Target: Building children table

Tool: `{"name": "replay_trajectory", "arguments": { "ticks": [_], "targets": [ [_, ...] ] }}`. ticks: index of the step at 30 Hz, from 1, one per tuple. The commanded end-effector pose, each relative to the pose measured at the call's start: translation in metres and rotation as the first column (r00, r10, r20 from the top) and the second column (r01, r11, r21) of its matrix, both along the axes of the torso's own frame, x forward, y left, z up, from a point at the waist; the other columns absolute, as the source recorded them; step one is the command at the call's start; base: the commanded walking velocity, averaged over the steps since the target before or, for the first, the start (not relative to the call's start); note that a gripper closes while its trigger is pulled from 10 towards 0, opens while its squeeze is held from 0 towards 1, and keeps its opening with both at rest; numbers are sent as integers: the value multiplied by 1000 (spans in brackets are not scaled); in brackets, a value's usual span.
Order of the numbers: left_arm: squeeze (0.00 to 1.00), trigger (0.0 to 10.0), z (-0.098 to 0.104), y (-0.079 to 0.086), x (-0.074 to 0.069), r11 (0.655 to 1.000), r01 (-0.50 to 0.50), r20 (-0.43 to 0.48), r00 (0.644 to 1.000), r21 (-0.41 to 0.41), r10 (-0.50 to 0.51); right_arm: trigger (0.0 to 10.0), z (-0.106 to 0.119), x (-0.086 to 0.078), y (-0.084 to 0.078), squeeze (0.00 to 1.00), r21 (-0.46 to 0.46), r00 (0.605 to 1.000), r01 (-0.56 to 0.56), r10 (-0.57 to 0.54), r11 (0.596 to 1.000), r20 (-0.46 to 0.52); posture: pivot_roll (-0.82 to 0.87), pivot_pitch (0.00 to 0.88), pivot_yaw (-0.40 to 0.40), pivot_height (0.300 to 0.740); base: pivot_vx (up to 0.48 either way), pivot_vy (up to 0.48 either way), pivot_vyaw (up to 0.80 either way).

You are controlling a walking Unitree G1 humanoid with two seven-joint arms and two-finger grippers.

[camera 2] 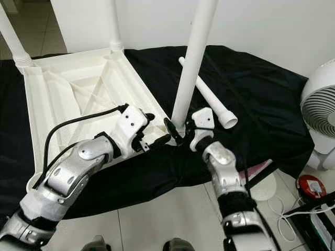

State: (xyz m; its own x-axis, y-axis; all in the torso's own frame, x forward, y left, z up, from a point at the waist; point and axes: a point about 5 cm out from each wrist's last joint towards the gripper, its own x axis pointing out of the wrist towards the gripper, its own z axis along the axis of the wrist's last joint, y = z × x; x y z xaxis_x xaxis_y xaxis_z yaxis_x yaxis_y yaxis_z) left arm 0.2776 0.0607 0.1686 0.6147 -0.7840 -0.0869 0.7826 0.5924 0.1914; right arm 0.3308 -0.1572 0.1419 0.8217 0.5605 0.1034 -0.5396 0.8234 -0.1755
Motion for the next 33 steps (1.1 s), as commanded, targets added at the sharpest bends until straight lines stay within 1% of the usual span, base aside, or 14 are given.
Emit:
{"name": "replay_trajectory", "arguments": {
  "ticks": [1,5,9,13,15,22,23,24,30,33],
  "targets": [
    [0,10000,3,3,-3,995,97,-7,995,6,-97,10000,-3,2,-2,0,-13,999,-31,31,999,-30,10,0,-38,740,0,0,0],
    [0,10000,3,5,-6,993,119,-10,993,15,-119,10000,-2,4,-2,0,-26,997,-64,63,998,-34,10,0,-38,740,0,0,0],
    [0,10000,-1,7,-13,985,169,-29,985,35,-168,10000,-1,9,-1,0,-52,990,-127,124,990,-62,16,0,-36,740,0,0,0],
    [0,10000,-1,8,-15,985,171,-32,985,37,-170,10000,-2,10,1,0,-60,985,-160,155,985,-72,23,0,-33,740,0,0,0],
    [0,10000,-1,9,-16,985,167,-32,986,42,-166,10000,-2,13,4,0,-68,979,-195,190,978,-78,28,0,-34,740,0,0,0],
    [0,10000,-1,10,-15,986,161,-32,987,49,-160,10000,-2,16,5,0,-65,976,-205,199,977,-85,34,0,-35,740,0,0,0],
    [0,10000,-1,10,-15,986,162,-30,987,50,-160,3294,-3,17,6,0,-63,975,-208,202,976,-91,37,0,-34,740,0,0,0],
    [0,10000,-1,10,-16,985,164,-28,986,49,-163,0,-3,17,6,0,-55,974,-211,205,976,-99,37,0,-34,740,0,0,0],
    [0,10000,0,9,-17,985,167,-29,986,47,-166,0,-6,18,5,0,-39,970,-218,212,975,-120,37,0,-34,740,0,0,0],
    [0,10000,-1,5,-18,984,173,-29,985,44,-172,0,-17,13,3,0,6,958,-222,219,975,-183,44,0,-48,740,0,0,0]
  ]
}}
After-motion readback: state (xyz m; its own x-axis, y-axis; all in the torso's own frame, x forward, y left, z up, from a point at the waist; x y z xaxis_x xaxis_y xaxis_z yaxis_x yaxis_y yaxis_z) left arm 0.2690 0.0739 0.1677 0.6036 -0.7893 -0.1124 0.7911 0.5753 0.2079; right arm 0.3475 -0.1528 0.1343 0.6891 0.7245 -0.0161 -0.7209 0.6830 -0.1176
